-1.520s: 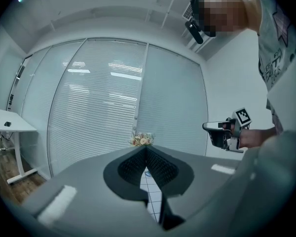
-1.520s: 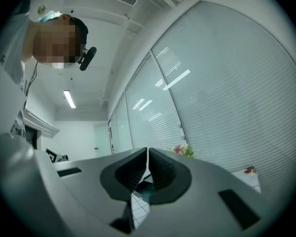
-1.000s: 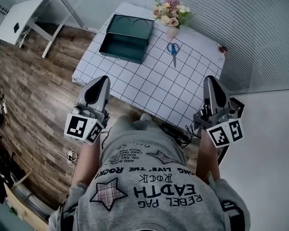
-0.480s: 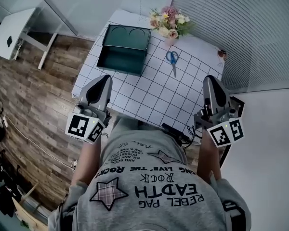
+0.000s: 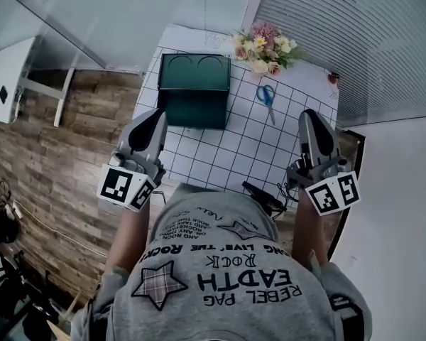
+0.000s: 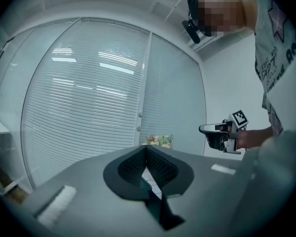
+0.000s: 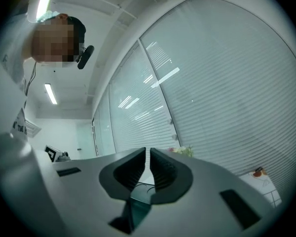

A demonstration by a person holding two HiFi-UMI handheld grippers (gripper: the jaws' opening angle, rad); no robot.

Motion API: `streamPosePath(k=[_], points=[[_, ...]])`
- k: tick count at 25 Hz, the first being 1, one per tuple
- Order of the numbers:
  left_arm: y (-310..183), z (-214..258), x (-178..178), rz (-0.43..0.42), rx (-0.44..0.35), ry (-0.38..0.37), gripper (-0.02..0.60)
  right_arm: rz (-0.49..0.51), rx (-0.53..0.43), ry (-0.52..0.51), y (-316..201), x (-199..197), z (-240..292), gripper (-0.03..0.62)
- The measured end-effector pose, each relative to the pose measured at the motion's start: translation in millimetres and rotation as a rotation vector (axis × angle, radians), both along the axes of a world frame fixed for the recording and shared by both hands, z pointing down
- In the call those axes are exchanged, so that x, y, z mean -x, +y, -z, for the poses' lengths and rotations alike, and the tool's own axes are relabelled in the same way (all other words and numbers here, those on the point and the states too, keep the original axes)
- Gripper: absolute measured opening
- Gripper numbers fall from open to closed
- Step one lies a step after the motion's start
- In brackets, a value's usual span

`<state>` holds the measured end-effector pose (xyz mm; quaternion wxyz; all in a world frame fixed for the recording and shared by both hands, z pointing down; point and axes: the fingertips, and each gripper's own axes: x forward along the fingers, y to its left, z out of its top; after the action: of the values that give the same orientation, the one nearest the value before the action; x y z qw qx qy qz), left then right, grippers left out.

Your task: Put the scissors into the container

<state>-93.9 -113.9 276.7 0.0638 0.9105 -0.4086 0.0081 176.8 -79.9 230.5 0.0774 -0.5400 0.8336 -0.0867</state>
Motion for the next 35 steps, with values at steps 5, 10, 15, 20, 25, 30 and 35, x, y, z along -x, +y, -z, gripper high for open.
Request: streamPosePath(k=[5, 10, 15, 20, 25, 30, 35], points=[[-20.1, -9.1, 22.3, -0.014, 0.020, 0.005, 0.009, -0.020, 0.044, 0.011, -11.0, 19.5, -12.4, 0.018], [-21.1, -20.0, 26.8, -0.006, 0.052, 0.021, 0.009, -0.016, 0.062, 0.023, -17.6, 23.6, -15.0, 0.018], [-16.1, -20.4, 20.9, 0.007, 0.062, 0.032, 0.009, 0.016, 0.083, 0.048, -23.4, 21.5, -17.0, 0.018], [-14.4, -18.1, 14.4, 0.024, 0.053, 0.039, 0.009, 0.034, 0.085, 0.050, -28.6, 13.9, -19.8, 0.018], [-5.6, -18.6, 6.6, 0.031, 0.057, 0.035, 0.009, 0.058, 0.117, 0.044, -31.9, 8.4, -33.0, 0.018], [-2.2, -22.7, 2.4, 0.046, 0.066, 0.028, 0.009, 0.091, 0.174, 0.006, -39.9, 0.3, -56.9, 0.018], [-0.3, -33.3, -3.5, 0.059, 0.087, 0.024, 0.009, 0.092, 0.210, 0.008, -46.4, -10.0, -76.7, 0.018]])
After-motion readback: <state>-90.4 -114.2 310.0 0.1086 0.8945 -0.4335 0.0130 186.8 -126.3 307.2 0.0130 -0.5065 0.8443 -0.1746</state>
